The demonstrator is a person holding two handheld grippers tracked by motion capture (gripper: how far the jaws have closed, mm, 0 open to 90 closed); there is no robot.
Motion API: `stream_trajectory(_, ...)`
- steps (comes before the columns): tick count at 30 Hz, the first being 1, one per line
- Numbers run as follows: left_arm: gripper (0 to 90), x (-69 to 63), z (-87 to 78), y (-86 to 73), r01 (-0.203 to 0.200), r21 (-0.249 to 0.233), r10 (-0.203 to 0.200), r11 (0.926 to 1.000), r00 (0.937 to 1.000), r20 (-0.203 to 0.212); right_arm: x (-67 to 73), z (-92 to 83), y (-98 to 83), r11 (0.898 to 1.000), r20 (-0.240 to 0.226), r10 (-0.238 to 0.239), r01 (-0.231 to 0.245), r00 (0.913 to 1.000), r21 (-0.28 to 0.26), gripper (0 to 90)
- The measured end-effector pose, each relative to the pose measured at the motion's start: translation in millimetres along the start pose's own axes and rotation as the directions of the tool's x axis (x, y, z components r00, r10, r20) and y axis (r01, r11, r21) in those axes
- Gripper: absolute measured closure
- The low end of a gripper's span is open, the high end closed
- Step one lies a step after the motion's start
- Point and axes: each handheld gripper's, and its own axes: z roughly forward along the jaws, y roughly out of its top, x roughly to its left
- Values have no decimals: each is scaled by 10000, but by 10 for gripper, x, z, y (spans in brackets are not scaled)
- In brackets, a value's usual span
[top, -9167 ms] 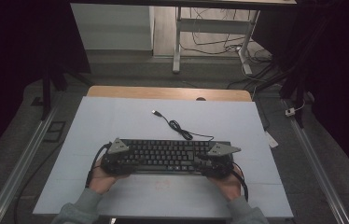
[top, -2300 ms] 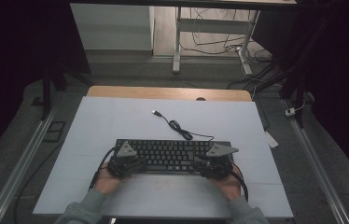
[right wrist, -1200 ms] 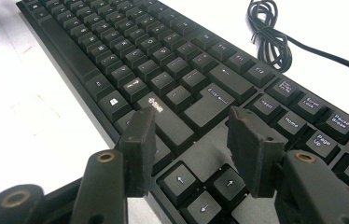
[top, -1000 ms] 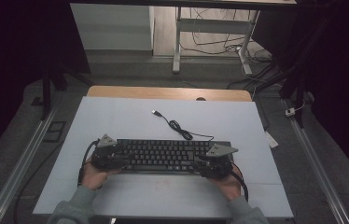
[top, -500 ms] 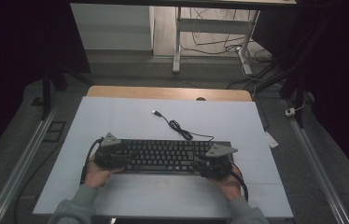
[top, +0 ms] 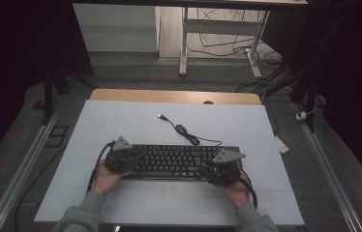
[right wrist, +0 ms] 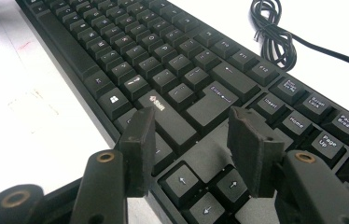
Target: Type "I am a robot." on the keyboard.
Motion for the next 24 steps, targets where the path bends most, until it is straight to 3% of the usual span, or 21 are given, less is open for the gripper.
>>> stream_trajectory(3,883,-9,56,8,-11,77,10,10000,10000,55,0,1,0,10000,2,-3,3,10000,2,519)
stream_trajectory(11,885,-17,214,22,17,504,-9,9987,9999,-147,0,-1,0,10000,14,-6,6,10000,3,519)
stream_trajectory(24,884,-38,281,17,-33,693,53,9976,9996,-295,1,-9,-3,10000,90,-19,19,10000,18,517)
